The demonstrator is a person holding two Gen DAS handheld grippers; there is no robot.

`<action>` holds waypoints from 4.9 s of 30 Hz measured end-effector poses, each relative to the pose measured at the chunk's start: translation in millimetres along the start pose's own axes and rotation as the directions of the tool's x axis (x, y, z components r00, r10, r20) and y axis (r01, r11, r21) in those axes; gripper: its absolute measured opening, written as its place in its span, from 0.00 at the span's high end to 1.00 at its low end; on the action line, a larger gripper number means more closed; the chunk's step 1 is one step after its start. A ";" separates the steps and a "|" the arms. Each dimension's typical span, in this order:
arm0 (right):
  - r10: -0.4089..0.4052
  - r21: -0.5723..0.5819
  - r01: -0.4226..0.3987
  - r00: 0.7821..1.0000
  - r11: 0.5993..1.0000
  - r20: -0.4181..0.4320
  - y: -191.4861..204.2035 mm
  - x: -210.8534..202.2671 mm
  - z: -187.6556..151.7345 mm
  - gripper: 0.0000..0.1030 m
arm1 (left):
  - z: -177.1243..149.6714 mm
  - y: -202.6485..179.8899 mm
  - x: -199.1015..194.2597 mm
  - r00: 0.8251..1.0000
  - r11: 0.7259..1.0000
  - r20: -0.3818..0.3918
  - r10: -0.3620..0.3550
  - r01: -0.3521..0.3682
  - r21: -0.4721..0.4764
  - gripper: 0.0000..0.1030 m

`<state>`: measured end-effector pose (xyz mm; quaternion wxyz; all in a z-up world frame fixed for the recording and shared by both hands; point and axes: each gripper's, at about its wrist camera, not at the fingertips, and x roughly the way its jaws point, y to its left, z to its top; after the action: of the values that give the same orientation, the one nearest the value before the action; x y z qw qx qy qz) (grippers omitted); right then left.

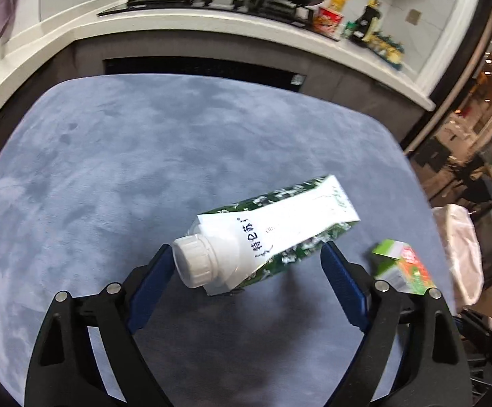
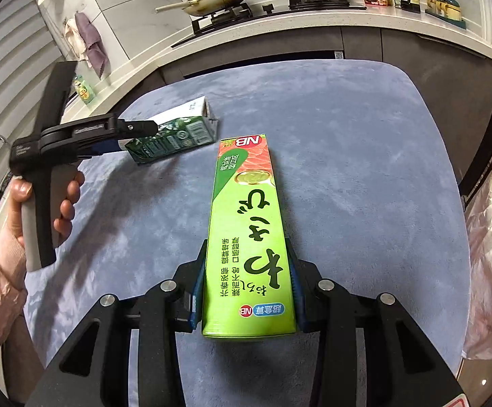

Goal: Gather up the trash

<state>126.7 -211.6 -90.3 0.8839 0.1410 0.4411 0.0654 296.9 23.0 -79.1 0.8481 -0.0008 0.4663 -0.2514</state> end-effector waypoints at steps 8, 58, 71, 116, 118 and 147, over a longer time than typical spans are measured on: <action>-0.034 0.055 0.033 0.999 0.998 0.017 -11.6 -12.9 -5.9 0.63 | -39.5 -60.8 -11.0 0.993 0.991 -0.033 -0.116 0.118 0.063 0.20; -0.129 0.201 0.080 0.961 0.976 0.245 -54.1 -162.1 -39.2 0.63 | -105.0 -233.8 -87.3 0.998 0.979 0.026 0.065 -0.068 0.194 0.49; -0.317 0.415 0.200 0.919 0.888 0.234 -155.4 -221.8 -78.5 0.63 | -83.3 -342.5 -81.6 0.997 0.948 0.065 -0.052 0.029 0.318 0.50; -0.449 0.480 0.361 0.890 0.800 0.078 -246.2 -204.6 -54.7 0.38 | -59.9 -432.6 6.0 0.995 0.947 0.078 -0.068 0.040 0.318 0.22; -0.461 0.464 0.373 0.883 0.804 0.090 -239.9 -210.3 -52.9 0.35 | -60.7 -427.1 0.4 0.994 0.952 0.087 -0.063 0.034 0.305 0.21; -0.454 0.279 0.402 0.877 0.872 0.156 -135.3 -260.8 -91.2 0.11 | -125.6 -341.9 -89.7 0.976 0.965 0.131 0.174 -0.195 0.174 0.12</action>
<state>-104.4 -385.5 14.6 0.8954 0.1503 0.3673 -0.2019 12.5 -208.1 1.5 0.8896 0.1073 0.3895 -0.2131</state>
